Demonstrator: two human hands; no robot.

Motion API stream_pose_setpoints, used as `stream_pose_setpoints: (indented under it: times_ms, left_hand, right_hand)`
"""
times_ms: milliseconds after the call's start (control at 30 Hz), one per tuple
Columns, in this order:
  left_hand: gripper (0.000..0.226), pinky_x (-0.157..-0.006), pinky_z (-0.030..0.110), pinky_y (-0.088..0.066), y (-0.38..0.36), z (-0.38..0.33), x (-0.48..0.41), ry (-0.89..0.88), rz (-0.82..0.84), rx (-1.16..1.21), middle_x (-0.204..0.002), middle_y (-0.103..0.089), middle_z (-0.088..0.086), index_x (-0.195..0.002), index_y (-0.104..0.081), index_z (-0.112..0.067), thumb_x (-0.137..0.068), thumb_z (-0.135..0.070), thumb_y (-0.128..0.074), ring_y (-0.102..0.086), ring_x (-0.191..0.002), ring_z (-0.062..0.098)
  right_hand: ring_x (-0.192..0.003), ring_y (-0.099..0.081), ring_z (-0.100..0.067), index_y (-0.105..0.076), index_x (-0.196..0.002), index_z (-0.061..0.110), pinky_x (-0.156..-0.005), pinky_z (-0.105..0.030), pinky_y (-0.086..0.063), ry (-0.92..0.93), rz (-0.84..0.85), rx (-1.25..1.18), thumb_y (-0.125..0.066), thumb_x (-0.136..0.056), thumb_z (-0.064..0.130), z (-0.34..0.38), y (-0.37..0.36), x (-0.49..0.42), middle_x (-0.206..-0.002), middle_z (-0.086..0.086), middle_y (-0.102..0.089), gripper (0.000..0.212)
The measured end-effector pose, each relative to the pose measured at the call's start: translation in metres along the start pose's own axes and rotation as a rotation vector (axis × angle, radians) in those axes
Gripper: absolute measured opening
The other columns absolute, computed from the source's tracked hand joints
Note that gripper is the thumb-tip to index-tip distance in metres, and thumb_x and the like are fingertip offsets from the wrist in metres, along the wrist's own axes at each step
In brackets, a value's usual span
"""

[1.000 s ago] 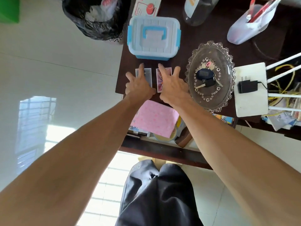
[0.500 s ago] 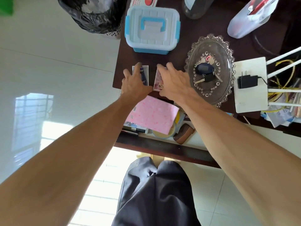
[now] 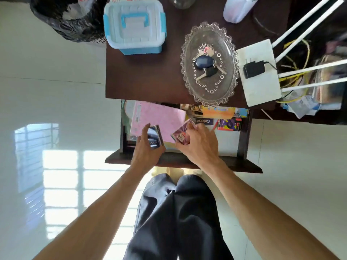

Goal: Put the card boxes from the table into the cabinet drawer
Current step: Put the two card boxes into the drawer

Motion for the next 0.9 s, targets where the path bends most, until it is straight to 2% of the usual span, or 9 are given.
stream_pose_setpoints:
  times_ms: [100,133,167,233,367,500,633,833,900]
  left_hand:
    - [0.091,-0.073,0.034,-0.062,-0.034,0.008,0.012,0.057,0.049,0.003,-0.117,-0.061,0.003,-0.143,-0.024,-0.034,-0.073,-0.013,-0.078,-0.067,-0.089,0.013]
    - [0.091,-0.071,0.033,-0.061,-0.045,0.009,0.015,0.079,0.055,0.011,-0.120,-0.060,0.002,-0.142,-0.024,-0.036,-0.072,-0.016,-0.078,-0.067,-0.090,0.015]
    - [0.091,-0.066,0.025,-0.058,-0.054,0.009,0.018,0.095,0.054,0.022,-0.120,-0.060,0.000,-0.142,-0.023,-0.038,-0.072,-0.019,-0.079,-0.067,-0.090,0.013]
    - [0.092,-0.056,0.011,-0.049,-0.068,0.006,0.023,0.110,0.046,0.037,-0.116,-0.060,-0.005,-0.142,-0.022,-0.042,-0.072,-0.024,-0.078,-0.065,-0.086,0.002]
    - [0.089,-0.059,0.016,-0.046,-0.090,0.009,0.023,0.155,0.075,0.029,-0.106,-0.070,-0.002,-0.141,-0.022,-0.045,-0.072,-0.031,-0.076,-0.069,-0.080,0.004]
    - [0.087,-0.069,0.024,-0.051,-0.104,0.011,0.018,0.118,0.118,-0.052,-0.104,-0.069,-0.008,-0.140,-0.024,-0.047,-0.070,-0.036,-0.074,-0.066,-0.082,-0.002]
    - [0.087,-0.076,0.028,-0.055,-0.117,0.012,0.008,0.034,0.186,-0.117,-0.112,-0.067,-0.007,-0.139,-0.023,-0.048,-0.067,-0.039,-0.071,-0.069,-0.092,0.013]
    - [0.088,-0.086,0.033,-0.057,-0.129,0.019,-0.003,0.024,0.255,-0.154,-0.111,-0.070,-0.007,-0.141,-0.022,-0.049,-0.067,-0.038,-0.070,-0.069,-0.092,0.010]
    - [0.089,-0.088,0.036,-0.057,-0.131,0.019,-0.006,0.028,0.268,-0.148,-0.111,-0.070,-0.006,-0.141,-0.023,-0.047,-0.066,-0.036,-0.070,-0.069,-0.091,0.009]
  right_hand:
    - [-0.090,-0.061,-0.023,-0.069,-0.097,0.021,-0.077,-0.036,-0.049,-0.153,0.033,-0.060,-0.067,-0.078,0.067,-0.043,-0.021,0.015,-0.103,-0.004,-0.059,0.049]
    - [-0.088,-0.060,-0.022,-0.071,-0.098,0.020,-0.077,-0.036,-0.052,-0.220,0.047,-0.099,-0.067,-0.079,0.066,-0.058,-0.028,0.018,-0.101,-0.005,-0.058,0.049]
    - [-0.086,-0.060,-0.021,-0.073,-0.099,0.019,-0.076,-0.035,-0.055,-0.297,0.060,-0.154,-0.068,-0.080,0.065,-0.074,-0.034,0.022,-0.099,-0.004,-0.057,0.050]
    - [-0.085,-0.062,-0.021,-0.075,-0.104,0.017,-0.072,-0.034,-0.057,-0.456,0.076,-0.252,-0.070,-0.080,0.065,-0.105,-0.044,0.028,-0.098,-0.005,-0.057,0.053]
    - [-0.094,-0.064,-0.024,-0.069,-0.116,0.014,-0.073,-0.032,-0.055,-0.646,0.104,-0.284,-0.072,-0.081,0.063,-0.152,-0.062,0.028,-0.112,-0.010,-0.063,0.061]
    - [-0.101,-0.067,-0.026,-0.065,-0.121,0.013,-0.081,-0.037,-0.058,-0.746,0.076,-0.334,-0.074,-0.082,0.058,-0.177,-0.079,0.014,-0.116,-0.009,-0.067,0.060]
    - [-0.102,-0.068,-0.026,-0.065,-0.123,0.013,-0.082,-0.037,-0.059,-0.841,0.034,-0.407,-0.078,-0.082,0.052,-0.189,-0.098,0.003,-0.120,-0.009,-0.068,0.058]
    - [-0.098,-0.069,-0.030,-0.061,-0.127,0.010,-0.068,-0.032,-0.046,-0.917,-0.104,-0.359,-0.084,-0.079,0.043,-0.194,-0.110,-0.009,-0.127,-0.014,-0.060,0.063]
    - [-0.098,-0.070,-0.032,-0.059,-0.130,0.009,-0.068,-0.033,-0.046,-0.928,-0.131,-0.338,-0.083,-0.080,0.041,-0.194,-0.111,-0.011,-0.130,-0.014,-0.055,0.064]
Point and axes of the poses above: each hand's wrist, its own x-axis away from the middle knuckle, its own y-axis out of the back of the hand, z = x × y, the point moved 6 cm from there along -x, towards the middle knuckle
